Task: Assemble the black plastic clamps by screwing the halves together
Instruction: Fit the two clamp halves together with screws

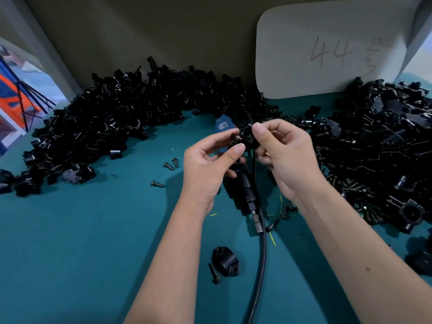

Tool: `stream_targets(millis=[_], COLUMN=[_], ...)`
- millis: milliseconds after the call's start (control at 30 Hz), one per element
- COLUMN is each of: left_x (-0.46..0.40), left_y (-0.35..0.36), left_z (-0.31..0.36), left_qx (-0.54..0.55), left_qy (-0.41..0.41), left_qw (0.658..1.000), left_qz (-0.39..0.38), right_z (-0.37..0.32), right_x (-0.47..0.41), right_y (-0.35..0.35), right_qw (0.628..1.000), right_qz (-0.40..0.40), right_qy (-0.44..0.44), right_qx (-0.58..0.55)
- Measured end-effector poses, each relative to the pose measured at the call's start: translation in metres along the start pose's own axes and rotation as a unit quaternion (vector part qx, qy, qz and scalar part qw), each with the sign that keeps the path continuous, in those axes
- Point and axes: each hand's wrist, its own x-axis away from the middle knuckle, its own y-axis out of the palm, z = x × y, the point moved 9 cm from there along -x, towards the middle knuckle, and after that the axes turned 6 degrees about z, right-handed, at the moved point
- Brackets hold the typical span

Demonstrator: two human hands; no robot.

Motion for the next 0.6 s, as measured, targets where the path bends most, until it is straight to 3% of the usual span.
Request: stream_targets(millis=[267,433,600], left_x=[0.004,0.002,-0.001], left_y=[0.008,0.004,0.005], left_z=[-0.002,-0.007,-0.006], left_qx=[0.049,0.098,0.058], left_qy=[-0.032,-0.052,-0.024], left_qw=[0.998,0.993,0.997], left_qz=[-0.006,0.028,0.035], right_z=[0.009,-0.001,-0.010], right_x=[-0.003,0.000,-0.003], right_y=[0.001,0.005,-0.002], right_qw=[0.998,0.986,0.982], right_qz=[-0.052,-0.152,-0.147], right_qy=[0.027,-0.014,-0.054], right_qx=[0.032,0.073,0.103])
